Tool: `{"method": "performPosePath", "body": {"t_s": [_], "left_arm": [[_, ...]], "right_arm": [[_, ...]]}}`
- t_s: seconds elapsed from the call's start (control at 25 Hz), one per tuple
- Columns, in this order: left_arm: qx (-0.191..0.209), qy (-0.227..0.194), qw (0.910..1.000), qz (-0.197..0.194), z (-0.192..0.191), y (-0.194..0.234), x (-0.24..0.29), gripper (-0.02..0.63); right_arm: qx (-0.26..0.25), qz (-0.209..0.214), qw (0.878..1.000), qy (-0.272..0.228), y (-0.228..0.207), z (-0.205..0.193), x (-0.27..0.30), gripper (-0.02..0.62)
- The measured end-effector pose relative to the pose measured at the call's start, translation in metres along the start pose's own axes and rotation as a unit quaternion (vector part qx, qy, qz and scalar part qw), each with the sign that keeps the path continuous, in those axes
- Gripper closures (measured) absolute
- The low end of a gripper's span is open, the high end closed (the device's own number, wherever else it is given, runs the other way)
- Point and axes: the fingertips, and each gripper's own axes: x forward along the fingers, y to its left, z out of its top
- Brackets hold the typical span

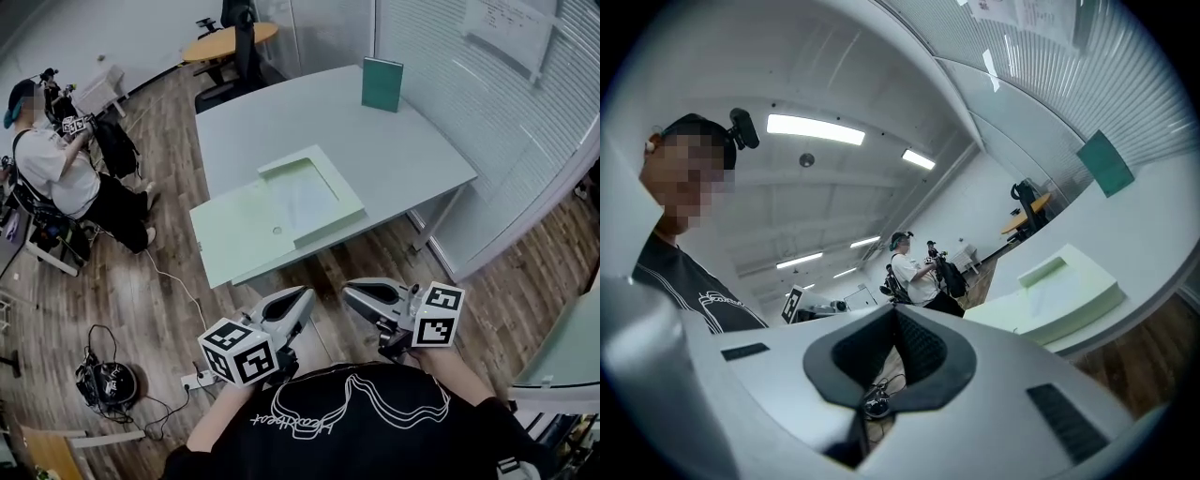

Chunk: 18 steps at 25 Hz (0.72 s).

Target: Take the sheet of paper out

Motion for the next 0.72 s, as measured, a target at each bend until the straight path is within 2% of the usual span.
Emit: {"method": "performPosePath", "body": {"t_s": [0.36,0.72], "left_arm": [[-0.032,0.005,0.9995,0.006,0.009,0.049,0.012,0.592],[-0.071,0.022,0.9972,-0.009,0.051,0.126,0.043,0.592]], "right_arm": [[0.022,-0.006,1.0,0.004,-0.04,0.005,0.028,0.584],[0.047,-0.035,0.998,-0.003,-0.103,0.032,0.078,0.586]]}}
